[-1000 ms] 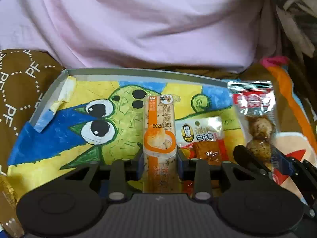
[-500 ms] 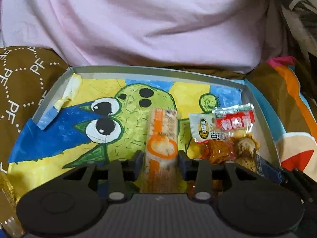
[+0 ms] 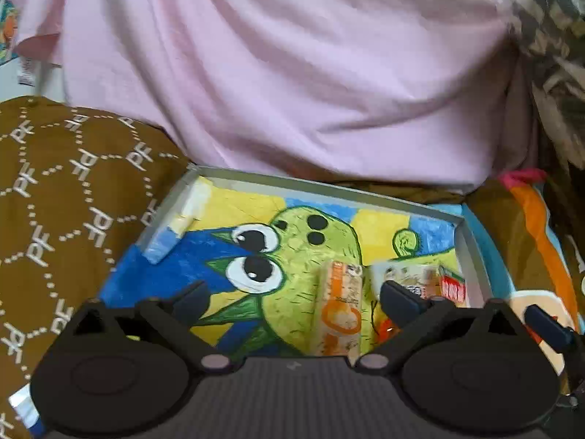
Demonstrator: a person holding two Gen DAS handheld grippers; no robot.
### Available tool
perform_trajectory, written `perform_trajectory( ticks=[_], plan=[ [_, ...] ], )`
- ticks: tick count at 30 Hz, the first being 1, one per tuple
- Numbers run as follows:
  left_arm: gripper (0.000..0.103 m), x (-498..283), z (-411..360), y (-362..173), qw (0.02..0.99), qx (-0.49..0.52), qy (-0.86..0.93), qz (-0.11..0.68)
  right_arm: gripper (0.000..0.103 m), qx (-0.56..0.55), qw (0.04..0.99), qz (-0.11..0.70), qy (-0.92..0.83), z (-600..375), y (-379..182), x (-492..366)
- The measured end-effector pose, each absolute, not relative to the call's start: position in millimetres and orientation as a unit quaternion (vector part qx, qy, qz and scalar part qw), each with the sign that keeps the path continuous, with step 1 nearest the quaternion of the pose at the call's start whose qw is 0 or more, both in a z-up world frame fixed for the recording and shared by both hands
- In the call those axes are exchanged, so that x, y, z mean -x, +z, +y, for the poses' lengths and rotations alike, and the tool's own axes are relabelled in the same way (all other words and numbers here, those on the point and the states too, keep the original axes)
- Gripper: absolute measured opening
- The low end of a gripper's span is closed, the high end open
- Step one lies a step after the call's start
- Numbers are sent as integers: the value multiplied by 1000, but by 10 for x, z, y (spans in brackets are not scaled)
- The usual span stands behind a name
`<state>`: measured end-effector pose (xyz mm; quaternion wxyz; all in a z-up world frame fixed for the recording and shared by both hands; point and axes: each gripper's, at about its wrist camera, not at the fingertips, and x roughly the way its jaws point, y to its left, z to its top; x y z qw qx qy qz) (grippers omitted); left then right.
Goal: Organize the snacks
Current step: 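Lower the wafer bar into the tray with the left tool while the right tool releases the quail-egg pack there, then lift both tools out of the tray toward the remaining snacks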
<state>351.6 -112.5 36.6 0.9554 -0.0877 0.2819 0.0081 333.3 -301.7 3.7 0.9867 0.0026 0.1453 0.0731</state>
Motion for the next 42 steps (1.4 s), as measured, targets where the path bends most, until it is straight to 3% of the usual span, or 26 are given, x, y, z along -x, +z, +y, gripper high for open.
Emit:
perform_trajectory(
  ticks=[3,19,42],
  plan=[
    [103,-3361,-1045,461,958,94,19,271,102,-3,990,128,66,-3019,168,-3197],
    [103,-2341,-644,878,968,91,38,232,102,-46,993,93,50,-3001,708,-2264],
    [103,-1143,-235,511,963,38,45,263,102,-30,992,116,47,-2709,479,-937]
  ],
)
